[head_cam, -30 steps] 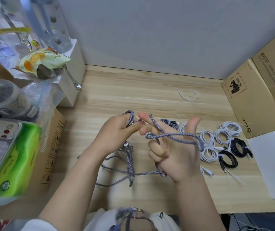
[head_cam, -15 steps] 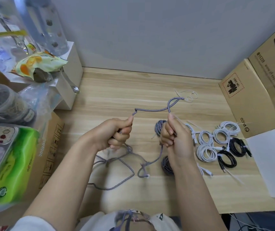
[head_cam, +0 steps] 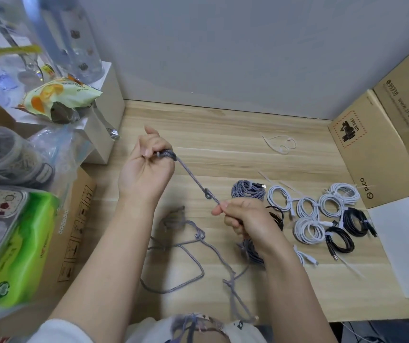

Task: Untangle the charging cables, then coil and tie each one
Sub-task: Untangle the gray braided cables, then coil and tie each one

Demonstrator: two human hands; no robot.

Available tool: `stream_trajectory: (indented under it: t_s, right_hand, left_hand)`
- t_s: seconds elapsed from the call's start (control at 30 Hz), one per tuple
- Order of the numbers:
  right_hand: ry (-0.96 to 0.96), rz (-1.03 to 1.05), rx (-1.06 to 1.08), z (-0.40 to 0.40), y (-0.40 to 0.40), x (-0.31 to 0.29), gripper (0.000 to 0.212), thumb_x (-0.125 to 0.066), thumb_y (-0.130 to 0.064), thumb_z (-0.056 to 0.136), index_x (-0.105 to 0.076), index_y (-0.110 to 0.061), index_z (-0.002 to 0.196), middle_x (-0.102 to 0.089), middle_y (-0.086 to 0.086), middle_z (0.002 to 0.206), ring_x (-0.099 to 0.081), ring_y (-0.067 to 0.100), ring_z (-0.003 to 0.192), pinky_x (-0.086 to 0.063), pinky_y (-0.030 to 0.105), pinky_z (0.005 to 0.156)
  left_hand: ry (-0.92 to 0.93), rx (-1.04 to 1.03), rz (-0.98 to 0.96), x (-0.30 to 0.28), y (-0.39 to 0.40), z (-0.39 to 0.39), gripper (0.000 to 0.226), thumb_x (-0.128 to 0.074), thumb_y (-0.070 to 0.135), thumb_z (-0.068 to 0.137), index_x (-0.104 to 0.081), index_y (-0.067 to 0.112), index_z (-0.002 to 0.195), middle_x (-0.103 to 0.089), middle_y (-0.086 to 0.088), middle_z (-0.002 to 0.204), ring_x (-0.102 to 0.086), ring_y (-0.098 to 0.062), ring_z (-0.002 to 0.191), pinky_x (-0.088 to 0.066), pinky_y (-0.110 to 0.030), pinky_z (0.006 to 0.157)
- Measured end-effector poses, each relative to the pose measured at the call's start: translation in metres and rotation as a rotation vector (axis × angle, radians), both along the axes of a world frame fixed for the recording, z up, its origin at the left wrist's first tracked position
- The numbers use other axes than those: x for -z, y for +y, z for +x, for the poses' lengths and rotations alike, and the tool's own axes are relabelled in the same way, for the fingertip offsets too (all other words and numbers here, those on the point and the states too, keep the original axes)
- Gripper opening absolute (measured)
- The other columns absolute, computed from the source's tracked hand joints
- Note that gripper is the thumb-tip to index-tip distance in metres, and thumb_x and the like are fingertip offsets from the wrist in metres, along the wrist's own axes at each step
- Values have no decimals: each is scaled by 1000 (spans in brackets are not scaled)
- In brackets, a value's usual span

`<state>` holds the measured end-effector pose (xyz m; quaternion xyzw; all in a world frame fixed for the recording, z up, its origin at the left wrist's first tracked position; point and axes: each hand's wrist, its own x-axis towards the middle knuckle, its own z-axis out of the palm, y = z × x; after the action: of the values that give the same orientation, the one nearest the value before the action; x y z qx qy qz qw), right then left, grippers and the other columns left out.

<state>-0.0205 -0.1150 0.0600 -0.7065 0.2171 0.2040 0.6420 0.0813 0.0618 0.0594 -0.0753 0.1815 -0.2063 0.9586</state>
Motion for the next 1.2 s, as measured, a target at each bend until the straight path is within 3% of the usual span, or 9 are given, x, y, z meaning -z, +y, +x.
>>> stream_trajectory:
  t_s: [0.17, 0.27, 0.4, 0.5, 0.6, 0.77, 0.9, 1.03, 1.2]
  right_hand:
    - [-36, 34, -20, -4, -3, -19, 34, -48, -18, 96, -59, -12, 64, -28, -7, 41, -15, 5, 38, -10, 20, 41]
    - [-66, 87, 28, -7, -3, -27, 39, -48, -19, 96, -54, -14, 58, -26, -8, 42, -14, 5, 40, -9, 19, 41]
    - [-91, 76, 12, -7, 8, -33, 44, -52, -22, 94, -53, -19, 50, -26, -9, 41, -15, 8, 42, -8, 26, 46]
    - [-91, -7, -65, -9, 12, -35, 45, -57, -25, 91, -56, -19, 47, -32, -11, 38, -21, 6, 38, -13, 20, 44]
    - [-100, -45, -117, -12, 16, -35, 41, -57, -23, 91, -58, -17, 51, -36, -12, 36, -27, 2, 35, -21, 13, 40]
    - [-190, -21, -15, -9, 16, -43, 41, -59, -19, 90, -55, -19, 50, -36, -11, 40, -27, 3, 38, -20, 13, 41]
    - [-264, 32, 201, -3, 9, -49, 32, -59, -15, 90, -52, -18, 58, -41, -12, 45, -29, 2, 40, -20, 14, 39]
    - [-319, 2, 381, 4, 0, -49, 31, -60, -17, 90, -52, -15, 60, -42, -11, 42, -32, 0, 39, -24, 13, 39]
    - [-348, -16, 505, 8, -5, -43, 34, -59, -21, 91, -51, -17, 58, -42, -9, 44, -32, 1, 41, -25, 13, 40]
  left_hand:
    - [21, -129, 242, 22, -4, 14, 29, -32, 13, 103, -46, -11, 112, -35, 2, 50, -38, -11, 38, -43, -21, 44]
    - [-89, -87, 574, 32, -4, 17, 24, -27, 19, 104, -43, 2, 101, -39, 7, 49, -37, -6, 40, -39, -16, 49]
    - [-80, -117, 707, 34, -13, 21, 30, -25, 13, 104, -43, 6, 81, -57, 0, 62, -50, -7, 44, -47, -18, 54]
    - [38, -169, 477, 31, -8, 27, 35, -22, 12, 105, -50, -4, 90, -71, -11, 89, -67, -12, 85, -49, -20, 87]
    - [103, -224, 389, 30, -1, 34, 34, -17, 10, 105, -47, -6, 103, -63, -11, 120, -53, -13, 122, -45, -24, 90]
    - [-304, 146, 1108, 29, -18, 17, 22, -22, 0, 101, -43, -5, 96, -73, -15, 84, -71, -11, 70, -54, -21, 68]
    - [-780, 667, 1528, 14, -21, -7, 27, -33, 0, 100, -54, 9, 85, -66, 7, 53, -62, 4, 54, -44, -11, 64]
    - [-1012, 975, 1455, 9, -22, -22, 23, -33, 12, 103, -55, 9, 98, -56, 3, 46, -52, -10, 45, -38, -19, 53]
    - [-1166, 1045, 1249, -2, -18, -29, 36, -33, 37, 92, -55, 9, 82, -43, 5, 47, -38, -11, 48, -38, -25, 56]
